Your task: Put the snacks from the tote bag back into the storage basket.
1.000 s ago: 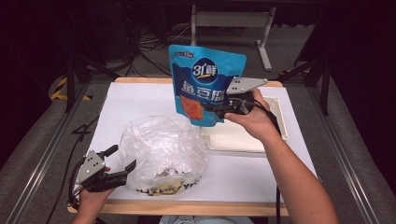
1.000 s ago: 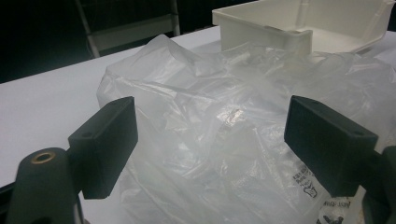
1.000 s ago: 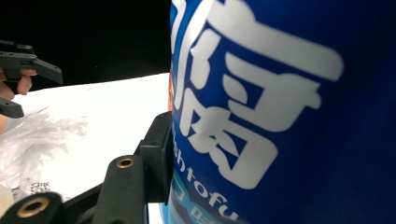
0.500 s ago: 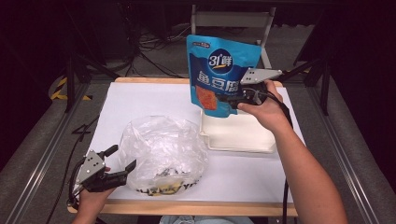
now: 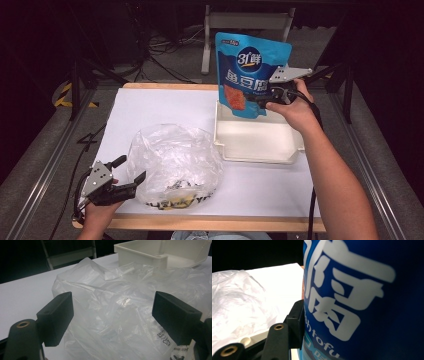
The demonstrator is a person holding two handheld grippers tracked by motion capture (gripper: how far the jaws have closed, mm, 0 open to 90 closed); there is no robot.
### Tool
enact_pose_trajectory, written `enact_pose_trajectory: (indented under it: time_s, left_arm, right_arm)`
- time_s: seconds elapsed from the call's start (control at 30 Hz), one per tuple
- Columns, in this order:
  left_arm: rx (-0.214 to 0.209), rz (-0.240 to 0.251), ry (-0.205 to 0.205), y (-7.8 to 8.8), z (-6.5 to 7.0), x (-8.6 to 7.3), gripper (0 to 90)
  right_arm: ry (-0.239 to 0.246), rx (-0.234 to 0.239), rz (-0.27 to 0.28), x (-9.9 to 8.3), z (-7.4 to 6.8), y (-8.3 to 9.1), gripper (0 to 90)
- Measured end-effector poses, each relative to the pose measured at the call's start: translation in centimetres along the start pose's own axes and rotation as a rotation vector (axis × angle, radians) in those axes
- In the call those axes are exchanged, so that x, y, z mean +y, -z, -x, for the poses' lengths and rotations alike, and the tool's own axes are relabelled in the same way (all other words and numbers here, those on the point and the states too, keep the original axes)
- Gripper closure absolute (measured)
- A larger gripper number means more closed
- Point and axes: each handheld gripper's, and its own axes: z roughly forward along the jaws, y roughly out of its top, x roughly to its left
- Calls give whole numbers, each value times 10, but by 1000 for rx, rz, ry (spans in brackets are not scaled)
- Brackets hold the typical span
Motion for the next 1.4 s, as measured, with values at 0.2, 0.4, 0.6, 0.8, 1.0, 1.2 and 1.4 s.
enact_pose_trajectory:
  time_s: [0.2,0.4,0.6,0.8,1.0,1.2,1.4]
  left_arm:
    - [1,-1,1,0,0,0,183]
    - [-1,1,2,0,0,0,183]
    - [2,-3,-1,0,0,0,183]
    - [1,-8,-1,0,-1,0,183]
    - [1,-7,-2,0,-1,0,183]
    - [1,-8,-2,0,-1,0,183]
    - [5,-5,-3,1,-1,0,183]
  right_arm:
    - [-9,-16,-3,-9,11,0,502]
    - [-15,-14,-15,-25,17,-7,501]
    - [-19,-27,-35,-44,21,-14,499]
    - [-35,-13,-39,-60,21,-22,498]
    - [-51,-3,-36,-69,19,-28,498]
    - [-56,8,-39,-79,18,-35,498]
    - [-61,18,-41,-83,16,-40,498]
